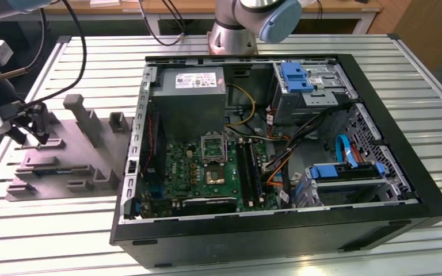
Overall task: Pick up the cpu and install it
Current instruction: 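Pick up the cpu and move it towards the insertion slot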
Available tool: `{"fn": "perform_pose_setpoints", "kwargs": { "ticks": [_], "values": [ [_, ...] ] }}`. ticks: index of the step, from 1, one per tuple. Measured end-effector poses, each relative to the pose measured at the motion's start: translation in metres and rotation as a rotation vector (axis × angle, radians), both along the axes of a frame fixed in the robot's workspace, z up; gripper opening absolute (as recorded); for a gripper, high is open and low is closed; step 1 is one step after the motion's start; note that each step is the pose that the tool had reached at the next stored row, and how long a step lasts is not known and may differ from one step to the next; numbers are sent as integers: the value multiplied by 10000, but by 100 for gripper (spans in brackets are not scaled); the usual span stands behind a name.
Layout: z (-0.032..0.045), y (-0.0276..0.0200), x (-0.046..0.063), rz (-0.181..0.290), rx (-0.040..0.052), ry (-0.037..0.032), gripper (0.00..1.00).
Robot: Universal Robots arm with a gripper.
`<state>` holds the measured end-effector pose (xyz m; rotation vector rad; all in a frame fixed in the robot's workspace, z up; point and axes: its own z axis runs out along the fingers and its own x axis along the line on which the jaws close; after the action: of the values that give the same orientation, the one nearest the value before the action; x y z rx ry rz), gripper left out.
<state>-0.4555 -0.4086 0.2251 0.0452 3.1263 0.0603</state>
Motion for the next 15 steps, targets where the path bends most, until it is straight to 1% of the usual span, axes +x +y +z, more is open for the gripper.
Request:
{"fn": "perform_pose_setpoints", "kwargs": {
  "ticks": [15],
  "values": [
    [49, 0, 0, 0, -1, 1, 47]
  ]
}}
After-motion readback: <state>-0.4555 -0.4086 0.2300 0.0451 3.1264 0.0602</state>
